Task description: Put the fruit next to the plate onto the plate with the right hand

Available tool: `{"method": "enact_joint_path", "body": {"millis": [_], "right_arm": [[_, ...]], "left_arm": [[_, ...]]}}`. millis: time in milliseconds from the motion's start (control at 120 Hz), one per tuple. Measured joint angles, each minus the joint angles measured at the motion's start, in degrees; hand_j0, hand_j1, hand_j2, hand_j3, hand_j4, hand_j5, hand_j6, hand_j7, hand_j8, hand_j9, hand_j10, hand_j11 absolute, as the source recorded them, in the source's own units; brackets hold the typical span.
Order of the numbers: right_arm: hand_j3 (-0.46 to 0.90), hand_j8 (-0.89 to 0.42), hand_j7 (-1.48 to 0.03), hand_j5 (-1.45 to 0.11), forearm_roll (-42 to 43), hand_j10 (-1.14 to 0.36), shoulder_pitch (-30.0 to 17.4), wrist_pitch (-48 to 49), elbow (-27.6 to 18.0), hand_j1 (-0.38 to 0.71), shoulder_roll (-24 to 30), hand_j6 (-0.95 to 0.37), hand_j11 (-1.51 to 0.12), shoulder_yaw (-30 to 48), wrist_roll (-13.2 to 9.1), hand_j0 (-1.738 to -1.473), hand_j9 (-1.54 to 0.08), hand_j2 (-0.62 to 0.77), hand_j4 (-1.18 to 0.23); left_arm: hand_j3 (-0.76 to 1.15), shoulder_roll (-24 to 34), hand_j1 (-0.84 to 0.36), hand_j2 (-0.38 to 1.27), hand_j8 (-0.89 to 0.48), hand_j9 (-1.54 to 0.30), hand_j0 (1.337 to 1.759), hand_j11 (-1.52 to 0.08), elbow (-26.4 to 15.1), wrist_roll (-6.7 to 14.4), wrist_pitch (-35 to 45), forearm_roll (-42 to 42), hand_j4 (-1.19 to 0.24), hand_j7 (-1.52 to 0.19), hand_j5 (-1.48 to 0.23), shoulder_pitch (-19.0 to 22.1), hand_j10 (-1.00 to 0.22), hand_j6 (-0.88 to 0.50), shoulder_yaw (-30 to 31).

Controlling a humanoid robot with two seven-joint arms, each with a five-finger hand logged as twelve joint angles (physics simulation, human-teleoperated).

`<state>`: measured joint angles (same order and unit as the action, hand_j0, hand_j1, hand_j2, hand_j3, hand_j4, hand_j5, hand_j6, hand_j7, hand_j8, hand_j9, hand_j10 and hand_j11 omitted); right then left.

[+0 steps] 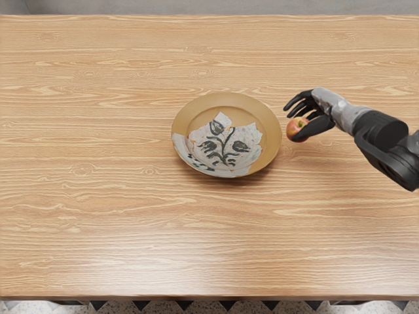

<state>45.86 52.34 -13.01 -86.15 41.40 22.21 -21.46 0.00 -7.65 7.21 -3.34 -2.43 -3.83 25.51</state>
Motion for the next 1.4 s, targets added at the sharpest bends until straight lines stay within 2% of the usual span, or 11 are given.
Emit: {"method": "enact_joint_path", "body": {"millis": [292,758,867,1158,1300,1400], "right_arm": [[0.0,-0.46,-0.77,-0.78,0.0,-0.5,1.9,0.0,0.0,0.24,-3.6,-0.59,-0.77,0.0,-1.8,-1.658,-0.77,0.19,-0.59],[0.0,-0.46,-0.77,-0.78,0.0,-0.5,3.7,0.0,-0.1,0.24,-9.2,-0.59,-0.77,0.0,-2.6,-1.658,-0.77,0.18,-0.59],[0.0,-0.46,-0.77,-0.77,0.0,-0.5,4.1,0.0,-0.1,0.24,-10.7,-0.59,-0.77,0.0,-3.4,-1.658,-0.77,0.18,-0.59],[0.0,-0.46,-0.76,-0.77,0.1,-0.49,3.2,0.0,-0.1,0.24,-13.4,-0.59,-0.77,-0.6,-3.9,-1.658,-0.76,0.18,-0.58],[0.0,-0.46,-0.7,-0.71,0.2,-0.48,2.2,-0.1,-0.1,0.22,-14.2,-0.54,-0.7,-0.8,-3.9,-1.658,-0.7,0.1,-0.54],[0.0,-0.32,-0.48,-0.48,0.2,-0.33,1.8,-0.5,-0.1,0.05,-14.1,-0.37,-0.48,-0.8,-4.0,-1.658,-0.48,0.05,-0.37]], "left_arm": [[0.0,0.0,0.06,0.05,-0.25,-0.32,1.658,-0.32,0.0,0.0,0.0,0.0,-0.25,-0.32,-0.32,0.0,-0.24,-0.25,0.0],[0.0,0.0,0.06,0.05,-0.25,-0.32,1.658,-0.32,0.0,0.0,0.0,0.0,-0.24,-0.32,-0.32,0.0,-0.24,-0.25,0.0],[0.0,0.0,0.06,0.05,-0.24,-0.32,1.658,-0.32,0.0,0.0,0.0,0.0,-0.24,-0.32,-0.32,0.1,-0.24,-0.24,0.0],[0.0,0.0,0.06,0.05,-0.24,-0.32,1.658,-0.32,0.0,0.0,0.0,0.0,-0.24,-0.32,-0.32,0.0,-0.24,-0.24,0.0],[0.0,0.0,0.06,0.05,-0.24,-0.32,1.658,-0.32,0.0,0.0,0.0,0.0,-0.24,-0.32,-0.32,0.0,-0.24,-0.24,0.0],[0.0,0.0,0.06,0.05,-0.25,-0.32,1.658,-0.32,0.0,0.0,0.0,0.0,-0.24,-0.32,-0.32,0.0,-0.24,-0.25,0.0]]}}
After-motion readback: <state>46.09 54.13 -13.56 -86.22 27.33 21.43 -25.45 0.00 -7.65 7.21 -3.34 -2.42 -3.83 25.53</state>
